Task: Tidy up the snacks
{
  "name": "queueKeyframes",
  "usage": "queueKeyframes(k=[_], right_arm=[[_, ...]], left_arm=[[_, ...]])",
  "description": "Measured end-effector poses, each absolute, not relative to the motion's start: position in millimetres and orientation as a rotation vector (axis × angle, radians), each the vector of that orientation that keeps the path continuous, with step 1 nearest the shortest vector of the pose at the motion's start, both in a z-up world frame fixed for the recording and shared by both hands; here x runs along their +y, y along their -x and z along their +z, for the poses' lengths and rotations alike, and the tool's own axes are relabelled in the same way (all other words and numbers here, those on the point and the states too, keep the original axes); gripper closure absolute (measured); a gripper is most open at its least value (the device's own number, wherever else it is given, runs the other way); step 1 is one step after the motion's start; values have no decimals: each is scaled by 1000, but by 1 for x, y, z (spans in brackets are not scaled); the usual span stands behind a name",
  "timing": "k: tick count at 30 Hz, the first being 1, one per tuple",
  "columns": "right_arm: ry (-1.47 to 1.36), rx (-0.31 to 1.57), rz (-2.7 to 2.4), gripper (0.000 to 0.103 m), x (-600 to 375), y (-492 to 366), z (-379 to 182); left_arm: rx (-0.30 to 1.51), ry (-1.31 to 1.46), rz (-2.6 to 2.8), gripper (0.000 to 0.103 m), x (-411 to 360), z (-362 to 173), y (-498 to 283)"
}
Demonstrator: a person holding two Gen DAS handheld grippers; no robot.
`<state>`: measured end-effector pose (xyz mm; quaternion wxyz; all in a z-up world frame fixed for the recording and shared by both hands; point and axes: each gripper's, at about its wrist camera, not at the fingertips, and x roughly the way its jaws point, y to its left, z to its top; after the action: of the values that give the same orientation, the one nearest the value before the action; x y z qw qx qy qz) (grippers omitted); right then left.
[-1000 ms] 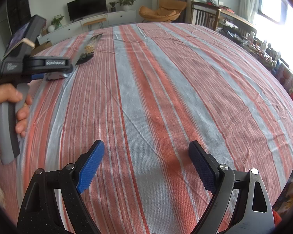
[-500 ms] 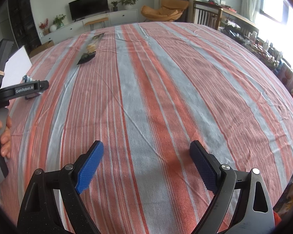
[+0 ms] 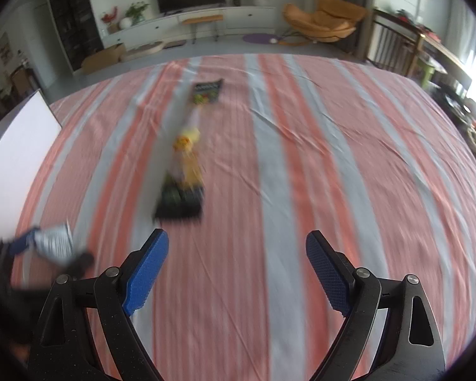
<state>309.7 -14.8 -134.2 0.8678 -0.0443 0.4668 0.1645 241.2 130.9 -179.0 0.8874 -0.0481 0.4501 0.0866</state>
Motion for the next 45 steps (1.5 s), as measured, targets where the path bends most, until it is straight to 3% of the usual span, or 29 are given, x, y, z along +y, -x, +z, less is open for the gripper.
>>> queueKeyframes(k=[6,8,9,13,26,29,31,45], right_arm=[[45,1031,335,17,14,-341,-150],[134,1009,277,42,17,-333,-150],[149,1004,280,67,14,-329,-148],[73,1040,282,74,-15,-306,-147],[-3,935,257,74,-76,-104,-151],[26,881,255,62,-68,-94,-152],[75,887,243,31,-61,-95,-154],[102,885,225,24,-56,-91,-157]], left_arm=[[935,101,179,0,131,-179,-241],[935,101,179,0,131,-179,-241],[935,100,180,0,131,-179,-241],[936,100,179,0,131,-178,-241],[936,100,179,0,132,-178,-241],[936,100,179,0,132,-178,-241],[936,101,179,0,132,-178,-241],[936,101,179,0,132,-178,-241]])
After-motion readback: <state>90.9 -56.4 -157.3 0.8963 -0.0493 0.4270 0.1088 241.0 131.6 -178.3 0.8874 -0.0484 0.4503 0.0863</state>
